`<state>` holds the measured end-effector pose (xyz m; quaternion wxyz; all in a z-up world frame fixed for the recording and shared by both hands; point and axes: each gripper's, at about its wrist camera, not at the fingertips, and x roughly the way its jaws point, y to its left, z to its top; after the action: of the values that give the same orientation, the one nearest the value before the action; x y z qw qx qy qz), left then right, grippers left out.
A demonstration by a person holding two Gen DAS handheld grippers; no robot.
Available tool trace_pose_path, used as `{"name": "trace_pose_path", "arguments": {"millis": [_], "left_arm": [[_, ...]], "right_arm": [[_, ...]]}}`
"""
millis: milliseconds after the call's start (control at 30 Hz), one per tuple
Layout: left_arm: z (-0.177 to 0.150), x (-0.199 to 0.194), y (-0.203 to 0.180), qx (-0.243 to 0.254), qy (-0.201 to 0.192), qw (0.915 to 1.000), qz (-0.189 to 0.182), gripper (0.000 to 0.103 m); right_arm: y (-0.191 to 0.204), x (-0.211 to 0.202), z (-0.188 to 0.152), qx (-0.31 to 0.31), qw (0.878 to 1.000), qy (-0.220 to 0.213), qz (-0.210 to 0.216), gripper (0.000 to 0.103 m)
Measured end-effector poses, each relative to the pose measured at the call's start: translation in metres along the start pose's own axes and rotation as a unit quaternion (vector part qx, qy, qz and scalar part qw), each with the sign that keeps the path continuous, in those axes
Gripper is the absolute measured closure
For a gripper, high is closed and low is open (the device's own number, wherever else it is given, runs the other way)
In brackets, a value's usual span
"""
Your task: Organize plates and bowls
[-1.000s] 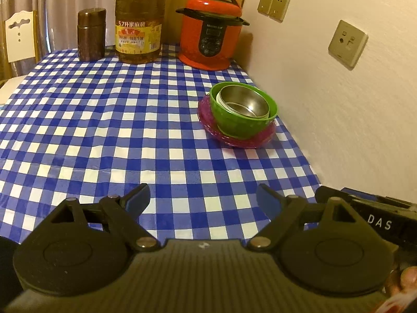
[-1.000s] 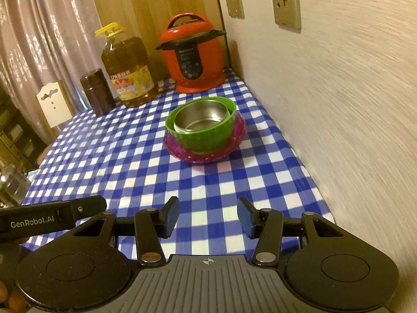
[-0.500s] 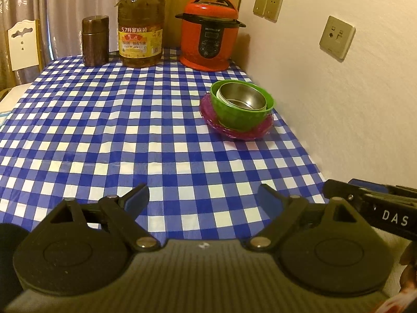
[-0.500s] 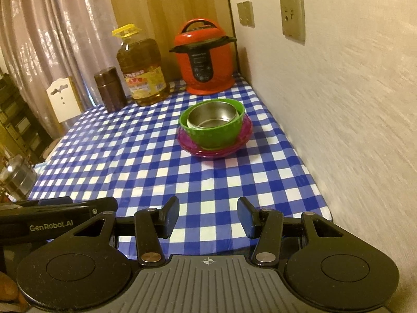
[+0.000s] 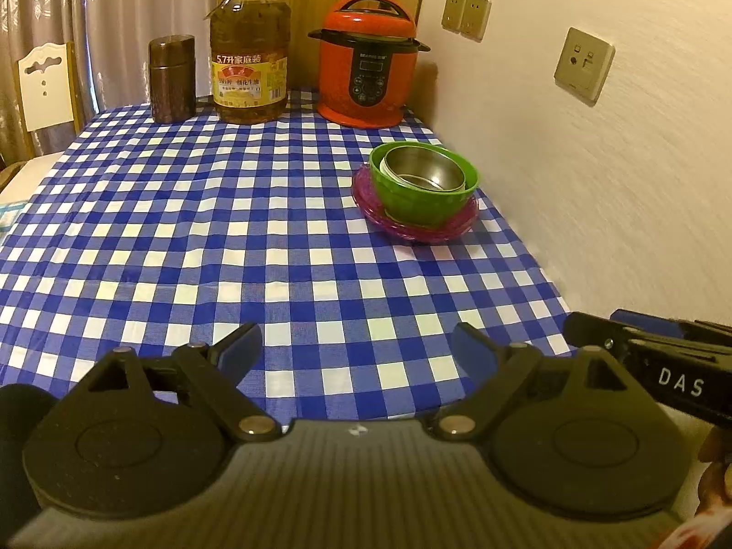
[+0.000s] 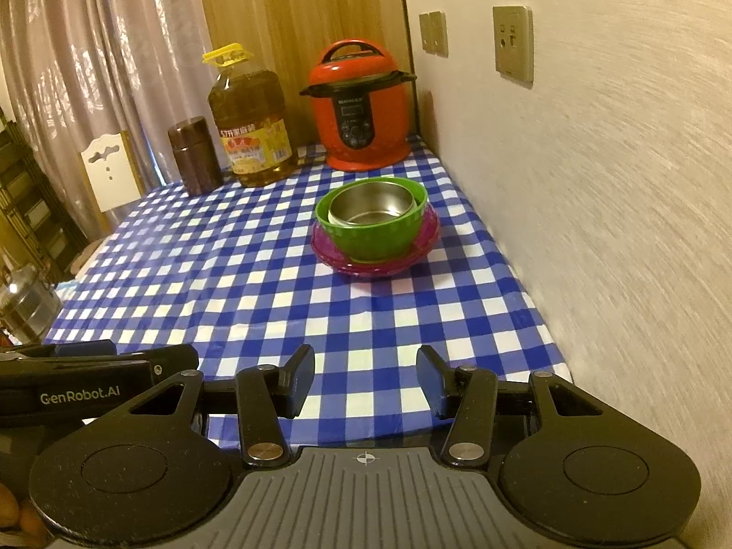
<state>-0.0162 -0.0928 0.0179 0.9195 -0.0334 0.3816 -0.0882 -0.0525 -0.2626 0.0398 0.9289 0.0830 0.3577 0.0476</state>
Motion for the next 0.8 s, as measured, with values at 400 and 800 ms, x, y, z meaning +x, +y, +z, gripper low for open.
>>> {"name": "trace_pose_path", "arguments": {"millis": [400, 800], "left_arm": [[-0.0023, 0.0012, -0.0002, -0.001, 0.004, 1.0000, -0.001, 0.014], [-0.0040, 0.0023, 0.0007, -0.003, 0.005, 1.0000, 0.001, 0.014]], "right_arm": [[-0.0013, -0.0009, -0.0013, 0.005, 1.000, -0.003, 0.003, 0.053], [0.0011, 0.0006, -0.0023, 0.004, 1.000, -0.002, 0.003, 0.053]]}}
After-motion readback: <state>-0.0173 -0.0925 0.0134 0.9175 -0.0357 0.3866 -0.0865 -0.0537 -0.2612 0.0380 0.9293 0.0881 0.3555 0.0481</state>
